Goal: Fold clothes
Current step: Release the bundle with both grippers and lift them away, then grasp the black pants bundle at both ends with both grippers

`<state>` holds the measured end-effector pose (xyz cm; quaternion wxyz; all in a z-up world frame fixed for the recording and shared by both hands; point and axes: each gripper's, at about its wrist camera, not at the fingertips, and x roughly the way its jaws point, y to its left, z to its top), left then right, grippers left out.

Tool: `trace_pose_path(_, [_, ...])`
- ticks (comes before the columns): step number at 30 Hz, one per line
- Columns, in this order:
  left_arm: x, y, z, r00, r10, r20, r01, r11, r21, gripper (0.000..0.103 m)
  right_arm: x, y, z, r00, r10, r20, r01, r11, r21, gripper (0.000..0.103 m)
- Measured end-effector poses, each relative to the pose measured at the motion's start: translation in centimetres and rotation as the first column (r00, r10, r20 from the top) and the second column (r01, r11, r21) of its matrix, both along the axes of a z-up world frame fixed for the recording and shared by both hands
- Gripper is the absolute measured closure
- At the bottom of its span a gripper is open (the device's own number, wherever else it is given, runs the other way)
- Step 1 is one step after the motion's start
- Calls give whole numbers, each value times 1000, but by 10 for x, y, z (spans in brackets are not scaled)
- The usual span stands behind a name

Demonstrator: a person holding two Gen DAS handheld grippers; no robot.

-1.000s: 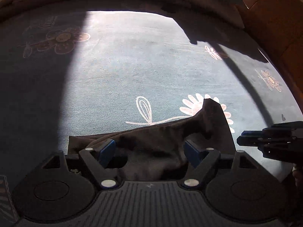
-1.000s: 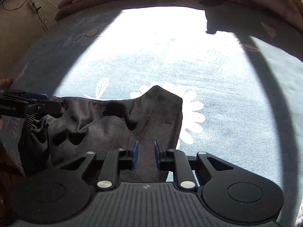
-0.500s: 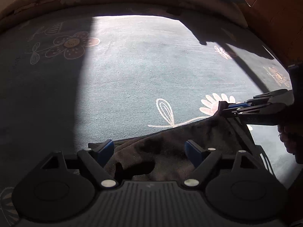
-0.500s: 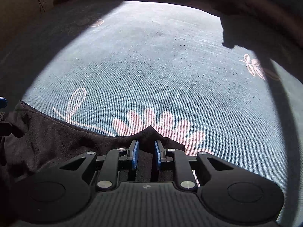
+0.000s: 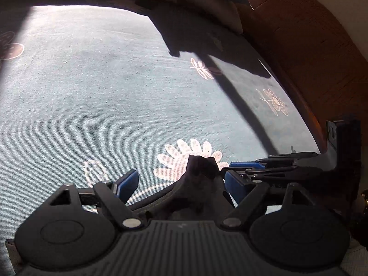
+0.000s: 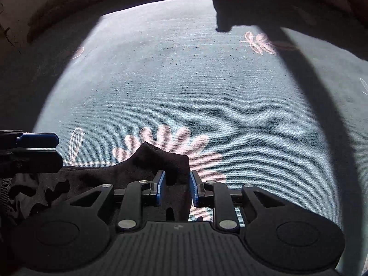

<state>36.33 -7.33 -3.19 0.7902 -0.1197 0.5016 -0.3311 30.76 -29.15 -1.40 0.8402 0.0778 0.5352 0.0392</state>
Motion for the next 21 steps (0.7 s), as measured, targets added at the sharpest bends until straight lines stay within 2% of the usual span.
trace_pose_path(3, [22, -39, -22, 994, -93, -58, 90, 994, -55, 21, -6, -16, 4, 1000, -27, -6, 27, 999, -36, 75])
trace_pose_path(6, [33, -64, -49, 975, -138, -174, 132, 990, -44, 22, -11, -31, 5, 999, -43, -11, 42, 997, -72, 74])
trace_pose_path(7, [33, -70, -52, 972, -146, -186, 140, 989, -43, 23, -12, -36, 5, 999, -48, -12, 47, 996, -78, 74])
trace_pose_path(9, [25, -73, -43, 978, -161, -135, 153, 986, -64, 21, -16, -45, 7, 998, -63, -9, 62, 995, -78, 74])
trace_pose_path(13, [10, -79, -32, 941, -291, -171, 262, 949, -174, 18, -23, -55, 2, 996, -83, -30, 81, 994, -78, 74])
trace_pose_path(16, [2, -82, -27, 936, -322, -141, 303, 942, -142, 18, -24, -55, -1, 995, -93, -36, 90, 994, -68, 73])
trace_pose_path(18, [2, -83, -22, 945, -309, -107, 296, 948, -116, 18, -23, -53, -1, 995, -91, -35, 89, 995, -54, 73])
trace_pose_path(21, [10, -74, -8, 970, -240, -27, 236, 967, -94, 18, -22, -48, -1, 997, -69, -37, 67, 997, -45, 71])
